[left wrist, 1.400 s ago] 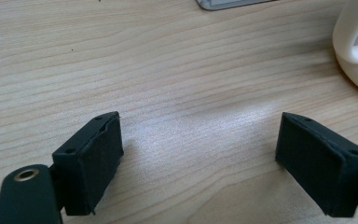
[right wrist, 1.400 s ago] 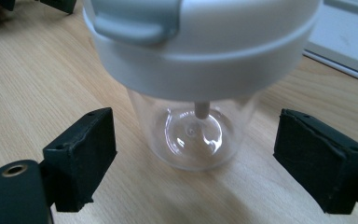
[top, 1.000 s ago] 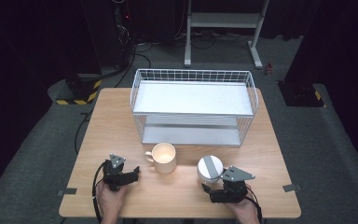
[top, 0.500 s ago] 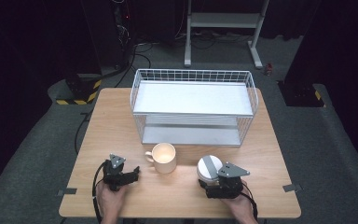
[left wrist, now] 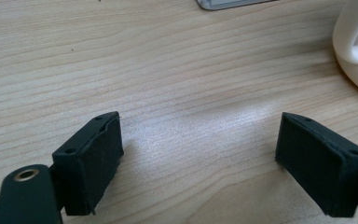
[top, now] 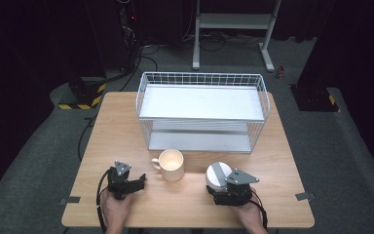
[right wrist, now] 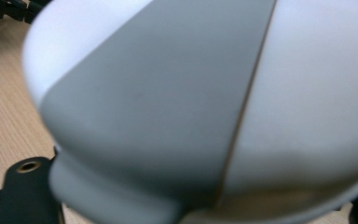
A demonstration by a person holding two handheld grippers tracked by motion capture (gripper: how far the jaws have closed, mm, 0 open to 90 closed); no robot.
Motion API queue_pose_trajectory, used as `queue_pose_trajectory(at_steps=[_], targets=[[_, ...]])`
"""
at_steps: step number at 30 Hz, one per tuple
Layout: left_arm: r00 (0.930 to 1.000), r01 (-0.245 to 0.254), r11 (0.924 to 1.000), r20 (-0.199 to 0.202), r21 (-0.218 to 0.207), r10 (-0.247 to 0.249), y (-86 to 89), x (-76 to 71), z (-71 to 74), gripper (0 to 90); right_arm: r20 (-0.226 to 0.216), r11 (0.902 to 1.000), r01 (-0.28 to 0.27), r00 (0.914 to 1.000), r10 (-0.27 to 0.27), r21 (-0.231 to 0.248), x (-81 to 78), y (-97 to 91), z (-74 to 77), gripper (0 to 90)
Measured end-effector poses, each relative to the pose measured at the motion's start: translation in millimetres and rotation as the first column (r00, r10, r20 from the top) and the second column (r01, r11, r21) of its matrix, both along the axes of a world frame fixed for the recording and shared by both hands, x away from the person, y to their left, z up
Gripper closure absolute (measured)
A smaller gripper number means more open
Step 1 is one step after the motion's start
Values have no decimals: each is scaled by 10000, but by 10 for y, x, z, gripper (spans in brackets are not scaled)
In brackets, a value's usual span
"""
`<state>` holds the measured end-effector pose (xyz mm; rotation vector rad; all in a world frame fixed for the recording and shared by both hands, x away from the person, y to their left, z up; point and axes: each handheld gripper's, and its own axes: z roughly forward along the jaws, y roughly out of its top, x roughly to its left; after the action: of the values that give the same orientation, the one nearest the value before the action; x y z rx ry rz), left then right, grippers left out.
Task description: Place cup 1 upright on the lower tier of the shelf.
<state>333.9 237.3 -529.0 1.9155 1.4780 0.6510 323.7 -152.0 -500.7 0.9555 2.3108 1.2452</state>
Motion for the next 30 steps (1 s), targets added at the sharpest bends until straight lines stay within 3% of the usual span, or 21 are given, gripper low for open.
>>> queue_pose_trajectory(at_steps=[20,30], targets=[[10000,0,10000,-1,-3,0,0,0,0,148,65,9997,-178,9998,179,-140,16,11,15,182],[10000,0,10000,3,-11,0,1,1,0,148,205,9997,-155,9997,151,203,47,-10,76,182]])
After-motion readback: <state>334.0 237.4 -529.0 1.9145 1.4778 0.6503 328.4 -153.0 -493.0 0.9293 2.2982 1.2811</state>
